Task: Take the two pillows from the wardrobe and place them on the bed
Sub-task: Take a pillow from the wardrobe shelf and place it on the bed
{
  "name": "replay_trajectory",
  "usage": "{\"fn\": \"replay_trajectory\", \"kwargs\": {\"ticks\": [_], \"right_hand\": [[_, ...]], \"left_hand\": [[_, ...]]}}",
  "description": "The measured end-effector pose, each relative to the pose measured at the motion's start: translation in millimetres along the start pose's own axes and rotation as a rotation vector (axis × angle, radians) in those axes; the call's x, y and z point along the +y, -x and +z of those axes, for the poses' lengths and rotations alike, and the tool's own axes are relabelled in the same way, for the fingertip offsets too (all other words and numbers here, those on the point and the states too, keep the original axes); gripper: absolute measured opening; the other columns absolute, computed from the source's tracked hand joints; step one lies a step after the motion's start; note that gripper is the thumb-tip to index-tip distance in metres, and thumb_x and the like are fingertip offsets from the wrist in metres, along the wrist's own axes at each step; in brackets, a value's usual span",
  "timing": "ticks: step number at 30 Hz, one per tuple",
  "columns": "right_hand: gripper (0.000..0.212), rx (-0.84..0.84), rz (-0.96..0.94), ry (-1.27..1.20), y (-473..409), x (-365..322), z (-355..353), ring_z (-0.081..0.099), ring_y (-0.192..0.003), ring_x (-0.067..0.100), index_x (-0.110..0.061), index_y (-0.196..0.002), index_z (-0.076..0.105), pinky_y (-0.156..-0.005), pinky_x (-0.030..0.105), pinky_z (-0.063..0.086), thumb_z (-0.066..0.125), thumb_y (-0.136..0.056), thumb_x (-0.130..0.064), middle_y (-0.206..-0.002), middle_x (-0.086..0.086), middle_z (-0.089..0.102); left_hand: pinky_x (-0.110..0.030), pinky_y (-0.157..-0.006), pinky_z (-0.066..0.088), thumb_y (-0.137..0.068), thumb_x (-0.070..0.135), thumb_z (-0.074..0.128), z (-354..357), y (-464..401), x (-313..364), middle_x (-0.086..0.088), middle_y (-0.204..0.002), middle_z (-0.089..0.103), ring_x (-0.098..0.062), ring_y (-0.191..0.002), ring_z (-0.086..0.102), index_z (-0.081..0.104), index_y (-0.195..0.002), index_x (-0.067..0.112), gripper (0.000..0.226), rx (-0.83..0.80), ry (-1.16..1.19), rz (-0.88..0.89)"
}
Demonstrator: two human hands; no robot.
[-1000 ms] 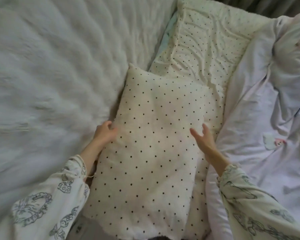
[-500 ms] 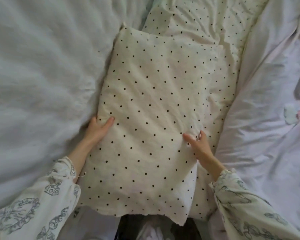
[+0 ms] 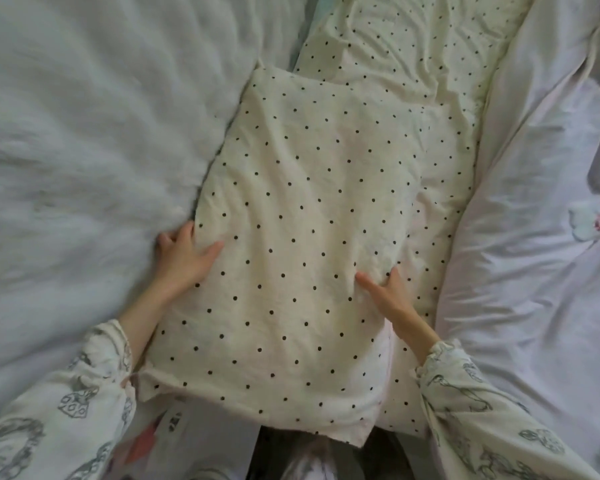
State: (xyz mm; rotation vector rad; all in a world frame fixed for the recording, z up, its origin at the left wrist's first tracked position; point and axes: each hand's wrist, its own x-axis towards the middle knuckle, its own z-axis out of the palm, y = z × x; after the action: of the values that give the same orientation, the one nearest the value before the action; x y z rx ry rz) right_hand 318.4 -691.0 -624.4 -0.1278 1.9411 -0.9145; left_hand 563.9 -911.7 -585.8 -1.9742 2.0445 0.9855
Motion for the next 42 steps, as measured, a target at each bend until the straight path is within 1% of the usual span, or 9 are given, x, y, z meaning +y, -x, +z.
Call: {"fn": "replay_trajectory", "kwargs": {"ticks": [4, 10, 15, 19, 23, 28, 33, 38, 42], "right_hand": [[0.075, 0.020, 0.019, 0.052, 2.3, 8.5, 5.4, 0.049, -0.123, 0.029, -0.009, -0.138, 0.031, -0.101, 0.049, 0.043, 0.071, -0.079, -0.034, -0.138, 0.012, 0.047], [0.074, 0.015, 0.056, -0.011, -6.4, 13.1, 5.3, 0.055, -0.116, 0.030, -0.011, -0.137, 0.033, -0.096, 0.050, 0.047, 0.073, -0.078, -0.033, -0.133, 0.011, 0.052], [0.072, -0.042, 0.116, -0.116, -9.1, 19.7, 1.9, 0.060, -0.098, 0.021, -0.018, -0.137, 0.033, -0.072, 0.039, 0.053, 0.072, -0.078, -0.034, -0.127, 0.005, 0.055], [0.085, -0.097, 0.257, -0.273, -17.0, 13.9, -2.5, 0.054, -0.090, 0.010, -0.021, -0.144, 0.023, -0.066, 0.035, 0.046, 0.073, -0.077, -0.038, -0.115, -0.013, 0.047], [0.052, -0.067, 0.258, -0.404, -16.8, 9.9, -4.0, 0.067, -0.082, 0.012, -0.016, -0.118, 0.052, -0.059, 0.031, 0.053, 0.076, -0.075, -0.031, -0.098, -0.004, 0.068], [0.041, -0.002, 0.155, -0.461, -10.5, 1.4, 6.6, 0.070, -0.078, 0.006, -0.020, -0.105, 0.055, -0.055, 0.025, 0.053, 0.078, -0.072, -0.029, -0.098, -0.008, 0.071], [0.058, -0.038, 0.061, -0.249, -9.9, -1.8, 16.8, 0.063, -0.099, 0.019, -0.022, -0.124, 0.044, -0.082, 0.042, 0.054, 0.074, -0.076, -0.034, -0.117, -0.001, 0.062], [0.084, -0.049, 0.083, -0.167, 1.1, 4.5, 15.8, 0.047, -0.120, 0.021, -0.020, -0.144, 0.022, -0.100, 0.050, 0.043, 0.070, -0.078, -0.041, -0.143, 0.001, 0.039], [0.085, -0.195, 0.292, -0.178, 17.0, 17.5, 13.7, 0.049, -0.117, 0.027, -0.021, -0.139, 0.029, -0.091, 0.057, 0.042, 0.072, -0.072, -0.051, -0.133, -0.002, 0.044]], "left_hand": [[-0.046, -0.110, 0.026, -0.080, 0.050, 0.059, 15.4, 3.1, -27.3, -0.018, -0.148, 0.030, -0.035, -0.136, 0.026, 0.023, -0.143, 0.018, 0.079, -0.018, 0.010, 0.026], [-0.045, -0.108, 0.036, -0.072, 0.056, 0.066, 14.5, -16.4, -6.0, -0.008, -0.142, 0.044, -0.026, -0.129, 0.042, 0.035, -0.137, 0.014, 0.084, -0.063, 0.304, 0.024], [-0.037, -0.112, 0.028, -0.067, 0.052, 0.075, 20.3, -11.0, -2.7, -0.001, -0.148, 0.034, -0.021, -0.135, 0.033, 0.024, -0.143, 0.021, 0.097, -0.069, 0.336, 0.024], [-0.039, -0.100, 0.044, -0.058, 0.037, 0.086, -1.1, -6.7, 24.2, -0.004, -0.130, 0.055, -0.020, -0.115, 0.055, 0.046, -0.127, 0.013, 0.083, -0.152, 0.432, 0.026], [-0.037, -0.096, 0.043, -0.065, 0.032, 0.080, -18.4, 24.4, 62.7, -0.003, -0.129, 0.051, -0.019, -0.113, 0.052, 0.041, -0.128, 0.019, 0.075, -0.012, 0.364, 0.225], [-0.038, -0.093, 0.043, -0.062, 0.048, 0.067, -39.6, 44.9, 65.9, -0.011, -0.118, 0.053, -0.023, -0.109, 0.052, 0.049, -0.120, 0.023, 0.065, 0.152, 0.290, 0.392], [-0.036, -0.106, 0.029, -0.080, 0.038, 0.066, -23.0, 15.3, 17.4, -0.016, -0.135, 0.043, -0.028, -0.127, 0.037, 0.039, -0.135, 0.020, 0.064, 0.140, 0.090, 0.163], [-0.036, -0.109, 0.030, -0.079, 0.042, 0.066, -17.7, 6.8, -15.7, -0.012, -0.144, 0.040, -0.025, -0.132, 0.036, 0.033, -0.141, 0.017, 0.075, 0.104, 0.061, 0.163], [-0.044, -0.110, 0.031, -0.074, 0.048, 0.069, -19.2, 1.8, -11.3, -0.008, -0.149, 0.035, -0.025, -0.135, 0.036, 0.023, -0.144, 0.015, 0.090, -0.047, 0.029, 0.101]]}}
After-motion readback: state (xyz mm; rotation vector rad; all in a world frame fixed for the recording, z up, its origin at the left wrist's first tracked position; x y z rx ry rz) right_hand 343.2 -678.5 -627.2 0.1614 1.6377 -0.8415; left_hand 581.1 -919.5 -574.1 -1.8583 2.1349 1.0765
